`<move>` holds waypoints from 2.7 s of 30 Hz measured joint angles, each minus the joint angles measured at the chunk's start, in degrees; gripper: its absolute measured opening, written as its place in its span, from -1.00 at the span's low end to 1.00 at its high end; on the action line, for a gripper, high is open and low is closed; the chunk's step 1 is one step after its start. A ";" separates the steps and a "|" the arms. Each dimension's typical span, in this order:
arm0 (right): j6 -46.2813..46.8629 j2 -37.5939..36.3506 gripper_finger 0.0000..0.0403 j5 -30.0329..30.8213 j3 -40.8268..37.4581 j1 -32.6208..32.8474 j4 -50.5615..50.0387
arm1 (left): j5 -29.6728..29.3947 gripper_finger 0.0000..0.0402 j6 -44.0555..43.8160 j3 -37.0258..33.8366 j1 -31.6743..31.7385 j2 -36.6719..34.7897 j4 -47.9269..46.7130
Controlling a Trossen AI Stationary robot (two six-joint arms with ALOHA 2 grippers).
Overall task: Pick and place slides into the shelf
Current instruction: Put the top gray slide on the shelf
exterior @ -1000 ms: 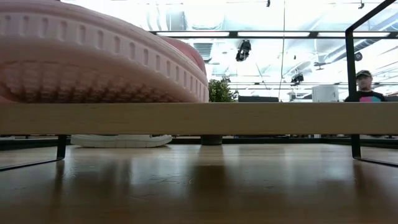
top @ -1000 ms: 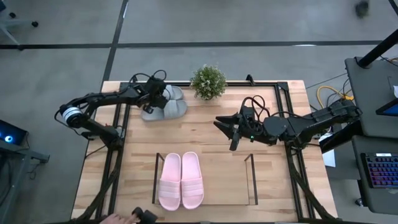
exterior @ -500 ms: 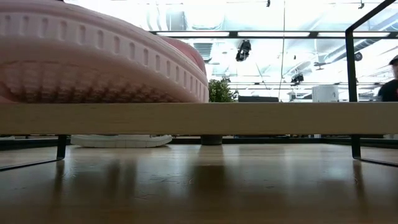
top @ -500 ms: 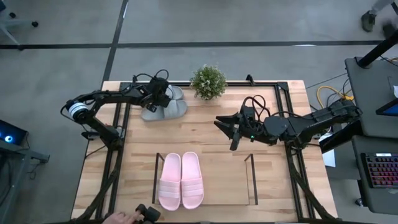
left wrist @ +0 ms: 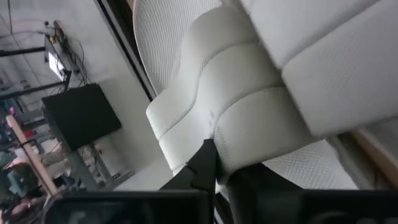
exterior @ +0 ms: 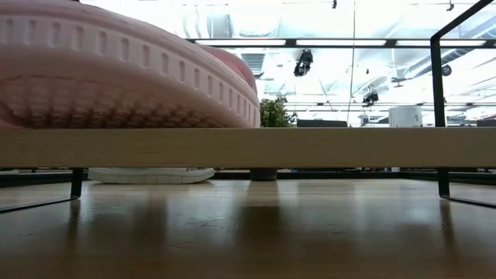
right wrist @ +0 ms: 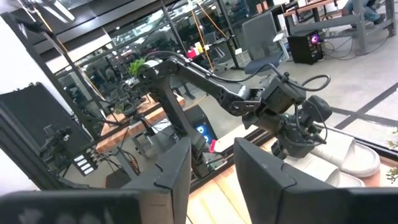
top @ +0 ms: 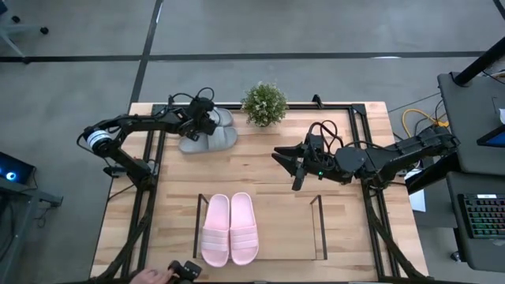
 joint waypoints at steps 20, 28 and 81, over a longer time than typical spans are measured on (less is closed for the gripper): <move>-0.01 0.00 -0.49 -0.02 0.00 0.00 0.15 | -3.76 -1.00 -15.08 1.22 0.39 -13.45 -3.90; 0.00 0.00 -0.54 -0.07 0.00 0.02 0.17 | -4.36 -1.00 -20.91 1.35 0.26 -20.07 -7.66; 26.56 0.26 0.56 10.54 0.07 -6.94 8.24 | -10.18 -1.00 -34.49 23.79 -27.54 -21.06 -1.62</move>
